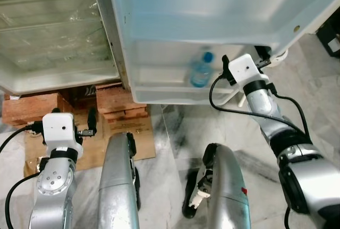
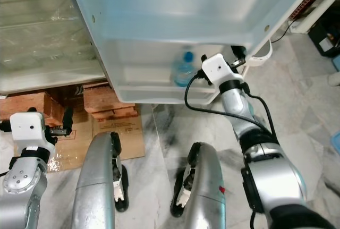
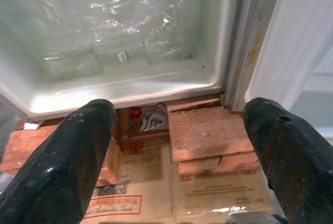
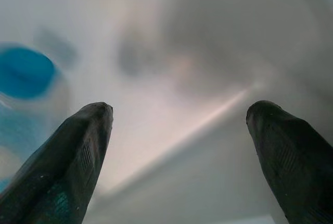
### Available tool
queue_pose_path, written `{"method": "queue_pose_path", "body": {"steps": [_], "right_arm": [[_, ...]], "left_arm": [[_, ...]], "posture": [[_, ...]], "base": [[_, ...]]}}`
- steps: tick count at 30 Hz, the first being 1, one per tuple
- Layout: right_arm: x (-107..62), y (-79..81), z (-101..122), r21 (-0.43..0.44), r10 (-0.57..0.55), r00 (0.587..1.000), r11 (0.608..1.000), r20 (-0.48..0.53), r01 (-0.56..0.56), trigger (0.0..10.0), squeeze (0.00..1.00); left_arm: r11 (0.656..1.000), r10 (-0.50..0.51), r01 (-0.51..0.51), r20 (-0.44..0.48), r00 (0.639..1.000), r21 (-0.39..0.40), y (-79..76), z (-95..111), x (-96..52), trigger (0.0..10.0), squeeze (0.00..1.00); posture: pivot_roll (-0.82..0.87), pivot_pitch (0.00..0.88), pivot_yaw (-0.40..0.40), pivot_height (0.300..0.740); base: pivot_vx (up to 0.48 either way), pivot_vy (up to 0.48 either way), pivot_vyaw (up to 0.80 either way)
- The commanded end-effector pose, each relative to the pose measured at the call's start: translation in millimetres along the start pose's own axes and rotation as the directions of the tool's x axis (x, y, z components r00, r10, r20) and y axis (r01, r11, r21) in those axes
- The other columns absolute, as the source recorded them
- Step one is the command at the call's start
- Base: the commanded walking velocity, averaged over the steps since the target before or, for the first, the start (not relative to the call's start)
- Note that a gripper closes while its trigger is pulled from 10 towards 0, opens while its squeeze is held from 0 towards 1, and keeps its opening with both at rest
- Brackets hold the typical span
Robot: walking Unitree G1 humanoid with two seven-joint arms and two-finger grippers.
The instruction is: Restocking fridge
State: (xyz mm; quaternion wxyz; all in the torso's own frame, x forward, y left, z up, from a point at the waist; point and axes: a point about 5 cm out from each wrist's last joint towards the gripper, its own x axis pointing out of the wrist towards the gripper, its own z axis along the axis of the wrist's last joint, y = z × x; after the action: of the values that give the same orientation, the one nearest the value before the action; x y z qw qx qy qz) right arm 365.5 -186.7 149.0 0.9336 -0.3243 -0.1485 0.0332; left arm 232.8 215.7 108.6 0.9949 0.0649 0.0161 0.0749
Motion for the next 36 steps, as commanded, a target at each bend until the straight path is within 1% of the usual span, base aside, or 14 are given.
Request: {"method": "queue_pose_path", "body": {"steps": [1, 5, 9, 18, 22, 24, 26, 27, 29, 30, 32, 34, 35, 36], "right_arm": [[-10.0, -10.8, -13.4, 0.049, -0.059, 0.997, 0.997, -0.057, 0.062, 10.0, 1.0], [-15.7, -9.8, -15.5, 0.082, -0.049, 0.997, 0.995, -0.057, 0.054, 10.0, 1.0], [-25.4, -5.3, -20.2, 0.189, -0.017, 0.996, 0.981, -0.088, 0.033, 10.0, 1.0], [-51.0, 27.3, -7.0, 0.35, 0.148, 0.988, 0.929, -0.045, -0.123, 10.0, 1.0], [-77.1, 35.0, 3.8, 0.457, 0.165, 0.986, 0.88, -0.034, -0.131, 10.0, 1.0], [-80.0, 35.7, 5.5, 0.481, 0.165, 0.986, 0.867, -0.033, -0.129, 10.0, 1.0], [-87.1, 41.4, 12.1, 0.549, 0.217, 0.976, 0.816, -0.004, -0.179, 10.0, 1.0], [-87.1, 41.4, 12.1, 0.549, 0.217, 0.976, 0.816, -0.004, -0.179, 10.0, 1.0], [-98.6, 51.2, 16.2, 0.592, 0.34, 0.94, 0.754, 0.02, -0.285, 10.0, 1.0], [-98.6, 51.2, 16.2, 0.592, 0.34, 0.94, 0.754, 0.02, -0.285, 10.0, 1.0], [-108.6, 50.2, 16.6, 0.641, 0.411, 0.912, 0.697, 0.011, -0.322, 10.0, 1.0], [-108.6, 44.2, 15.7, 0.643, 0.397, 0.918, 0.703, -0.002, -0.303, 10.0, 1.0], [-103.4, 36.6, 16.7, 0.658, 0.364, 0.931, 0.703, -0.009, -0.269, 10.0, 0.85], [-103.4, 36.6, 16.7, 0.658, 0.364, 0.931, 0.703, -0.009, -0.269, 10.0, 0.85]], "left_arm": [[1.0, 0.004, -0.004, -0.018, 1.0, -0.008, -1.5, -6.1, -1.4, 10.0, 0.0], [1.0, 0.003, -0.003, -0.008, 1.0, -0.021, -3.9, -5.5, 2.2, 10.0, 0.0], [0.999, 0.009, -0.009, -0.021, 1.0, -0.036, -5.4, -8.6, 4.3, 10.0, 0.0], [0.999, -0.007, 0.005, -0.041, 0.999, -0.042, -11.1, -17.1, 6.5, 10.0, 0.0], [0.998, 0.0, -0.004, -0.068, 0.998, -0.058, -14.4, -23.4, 4.9, 10.0, 0.0], [0.998, -0.001, -0.003, -0.069, 0.998, -0.059, -14.6, -23.8, 4.8, 10.0, 0.0], [0.997, -0.019, 0.014, -0.068, 0.998, -0.072, -16.9, -23.4, 5.9, 10.0, 0.0], [0.997, -0.019, 0.014, -0.068, 0.998, -0.072, -16.9, -23.4, 5.9, 10.0, 0.0], [0.996, -0.037, 0.032, -0.061, 0.997, -0.084, -19.5, -21.1, 8.2, 10.0, 0.0], [0.996, -0.037, 0.032, -0.061, 0.997, -0.084, -19.5, -21.1, 8.2, 10.0, 0.0], [0.995, -0.057, 0.052, -0.054, 0.997, -0.091, -22.7, -19.8, 9.3, 10.0, 0.0], [0.994, -0.07, 0.065, -0.053, 0.996, -0.091, -24.4, -19.6, 9.2, 10.0, 0.0], [0.992, -0.089, 0.084, -0.05, 0.995, -0.095, -26.7, -19.6, 8.5, 10.0, 0.0], [0.992, -0.089, 0.084, -0.05, 0.995, -0.095, -26.7, -19.6, 8.5, 10.0, 0.0]], "posture": [[0.12, 0.171, -0.117, 0.554], [0.11, 0.16, -0.114, 0.554], [0.09, 0.143, -0.107, 0.554], [0.04, 0.098, -0.077, 0.554], [0.03, 0.078, -0.074, 0.554], [0.03, 0.075, -0.069, 0.554], [0.03, 0.072, -0.061, 0.554], [0.03, 0.072, -0.061, 0.554], [0.02, 0.071, -0.054, 0.554], [0.02, 0.071, -0.054, 0.554], [0.01, 0.073, -0.052, 0.554], [0.01, 0.076, -0.051, 0.554], [0.0, 0.084, -0.052, 0.554], [0.0, 0.084, -0.052, 0.554]], "base": [[0.0, 0.0, 0.0], [0.0, 0.0, 0.0], [0.0, 0.0, 0.0], [0.0, 0.0, 0.0], [0.0, 0.0, 0.0], [0.0, 0.0, 0.0], [0.0, 0.0, 0.0], [0.0, 0.0, 0.0], [0.0, 0.0, 0.0], [0.0, 0.0, 0.0], [0.0, 0.0, 0.0], [0.0, 0.0, 0.0], [0.0, 0.0, 0.0], [0.0, 0.0, 0.0]]}}
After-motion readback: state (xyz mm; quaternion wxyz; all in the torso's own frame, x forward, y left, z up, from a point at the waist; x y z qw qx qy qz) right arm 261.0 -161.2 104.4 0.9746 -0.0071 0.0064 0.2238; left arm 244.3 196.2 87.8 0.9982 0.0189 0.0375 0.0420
